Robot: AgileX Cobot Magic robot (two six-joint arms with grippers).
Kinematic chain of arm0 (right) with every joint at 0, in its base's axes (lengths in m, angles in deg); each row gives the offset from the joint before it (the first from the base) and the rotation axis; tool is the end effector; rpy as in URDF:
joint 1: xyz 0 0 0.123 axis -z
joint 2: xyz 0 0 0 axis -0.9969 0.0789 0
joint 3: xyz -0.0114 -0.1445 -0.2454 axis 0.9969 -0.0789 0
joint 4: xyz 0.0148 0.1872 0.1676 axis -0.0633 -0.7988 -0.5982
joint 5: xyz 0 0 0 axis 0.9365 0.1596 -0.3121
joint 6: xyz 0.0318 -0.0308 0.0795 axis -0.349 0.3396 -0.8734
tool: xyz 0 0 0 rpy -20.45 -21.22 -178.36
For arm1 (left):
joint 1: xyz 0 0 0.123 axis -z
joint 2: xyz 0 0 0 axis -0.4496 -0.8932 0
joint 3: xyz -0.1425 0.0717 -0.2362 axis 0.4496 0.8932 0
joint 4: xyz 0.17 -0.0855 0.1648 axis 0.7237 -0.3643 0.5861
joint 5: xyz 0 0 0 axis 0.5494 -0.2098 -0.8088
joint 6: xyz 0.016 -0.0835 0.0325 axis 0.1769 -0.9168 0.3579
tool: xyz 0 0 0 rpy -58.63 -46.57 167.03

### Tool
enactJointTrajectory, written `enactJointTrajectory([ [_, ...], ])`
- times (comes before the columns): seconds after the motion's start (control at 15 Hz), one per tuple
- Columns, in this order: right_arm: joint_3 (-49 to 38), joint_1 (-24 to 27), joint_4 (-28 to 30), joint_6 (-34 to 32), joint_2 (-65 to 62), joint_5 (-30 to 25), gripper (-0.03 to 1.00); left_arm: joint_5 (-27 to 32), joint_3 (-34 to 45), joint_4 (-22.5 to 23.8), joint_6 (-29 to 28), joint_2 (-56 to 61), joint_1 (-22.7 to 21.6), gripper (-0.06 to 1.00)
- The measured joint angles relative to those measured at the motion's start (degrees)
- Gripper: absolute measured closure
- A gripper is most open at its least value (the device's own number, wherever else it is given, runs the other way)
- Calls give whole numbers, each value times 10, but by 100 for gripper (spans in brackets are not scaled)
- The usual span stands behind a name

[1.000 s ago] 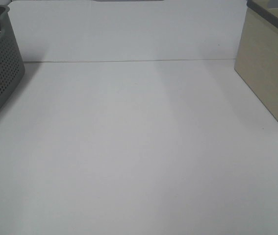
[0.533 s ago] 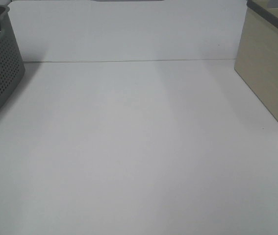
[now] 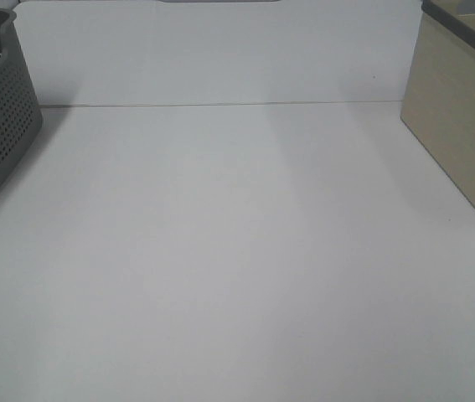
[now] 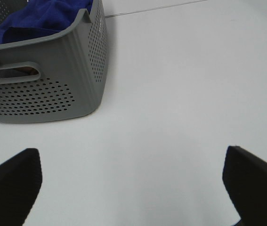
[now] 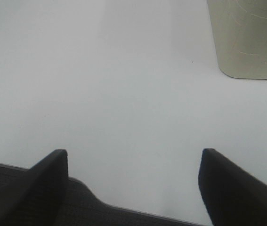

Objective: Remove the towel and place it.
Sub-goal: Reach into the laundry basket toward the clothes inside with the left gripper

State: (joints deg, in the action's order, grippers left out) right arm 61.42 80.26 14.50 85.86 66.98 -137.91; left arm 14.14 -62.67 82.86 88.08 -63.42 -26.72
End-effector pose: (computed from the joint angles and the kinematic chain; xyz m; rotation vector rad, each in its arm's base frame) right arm -0.0043 0.0115 0.2607 -0.1793 2.1283 0.1913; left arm -0.0091 -0.0052 0.2812 0.1298 2.0328 -0.0002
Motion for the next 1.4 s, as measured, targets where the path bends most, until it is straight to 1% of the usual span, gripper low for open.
enactJointTrajectory([
  [1.4,0,0,0,0,0,0,22,0,0,0,0,0,0,-4],
])
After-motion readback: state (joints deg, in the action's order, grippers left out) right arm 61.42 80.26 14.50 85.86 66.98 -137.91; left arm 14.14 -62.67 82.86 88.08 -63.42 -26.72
